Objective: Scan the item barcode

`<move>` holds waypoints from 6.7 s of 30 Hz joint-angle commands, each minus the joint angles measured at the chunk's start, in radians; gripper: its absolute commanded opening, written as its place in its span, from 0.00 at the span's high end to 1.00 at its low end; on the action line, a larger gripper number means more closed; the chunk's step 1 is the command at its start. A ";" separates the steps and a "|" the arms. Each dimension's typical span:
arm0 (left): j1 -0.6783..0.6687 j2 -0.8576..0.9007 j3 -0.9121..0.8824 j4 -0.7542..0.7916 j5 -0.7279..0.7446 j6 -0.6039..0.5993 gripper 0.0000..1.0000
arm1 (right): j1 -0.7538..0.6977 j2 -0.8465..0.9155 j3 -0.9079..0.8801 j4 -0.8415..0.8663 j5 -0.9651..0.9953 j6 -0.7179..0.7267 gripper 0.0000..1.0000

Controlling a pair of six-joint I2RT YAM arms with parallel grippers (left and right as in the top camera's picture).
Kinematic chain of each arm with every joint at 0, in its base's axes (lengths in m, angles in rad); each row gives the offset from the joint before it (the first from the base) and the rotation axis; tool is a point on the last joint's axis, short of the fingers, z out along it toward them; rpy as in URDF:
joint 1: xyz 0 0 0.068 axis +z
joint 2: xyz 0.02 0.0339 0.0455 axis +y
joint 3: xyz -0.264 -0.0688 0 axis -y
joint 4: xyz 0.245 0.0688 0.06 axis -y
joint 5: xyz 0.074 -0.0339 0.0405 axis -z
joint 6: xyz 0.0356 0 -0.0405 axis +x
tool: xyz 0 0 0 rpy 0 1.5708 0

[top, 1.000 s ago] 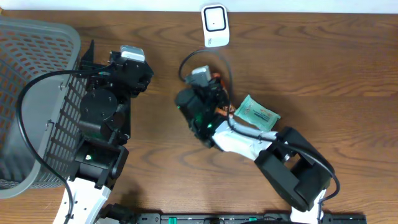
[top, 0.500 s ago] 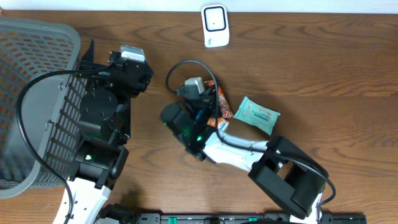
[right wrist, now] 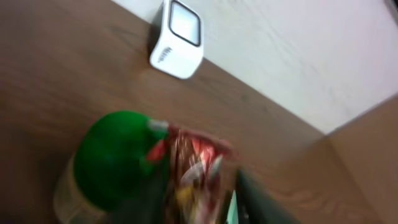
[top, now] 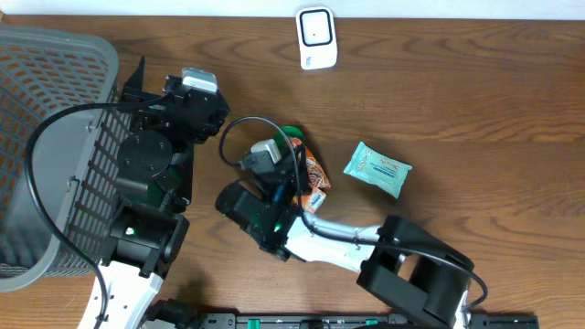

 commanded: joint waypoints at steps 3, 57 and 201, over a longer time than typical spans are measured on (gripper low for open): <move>0.005 0.000 0.009 0.006 0.016 -0.020 0.02 | 0.077 -0.012 0.003 -0.003 0.014 0.049 0.27; 0.005 0.000 0.009 0.029 0.068 -0.020 0.02 | -0.114 0.076 0.003 -0.875 -0.479 -0.163 0.18; 0.005 0.040 0.009 0.013 0.068 -0.023 0.02 | -0.781 -0.792 -0.342 -0.602 -2.437 -0.157 0.99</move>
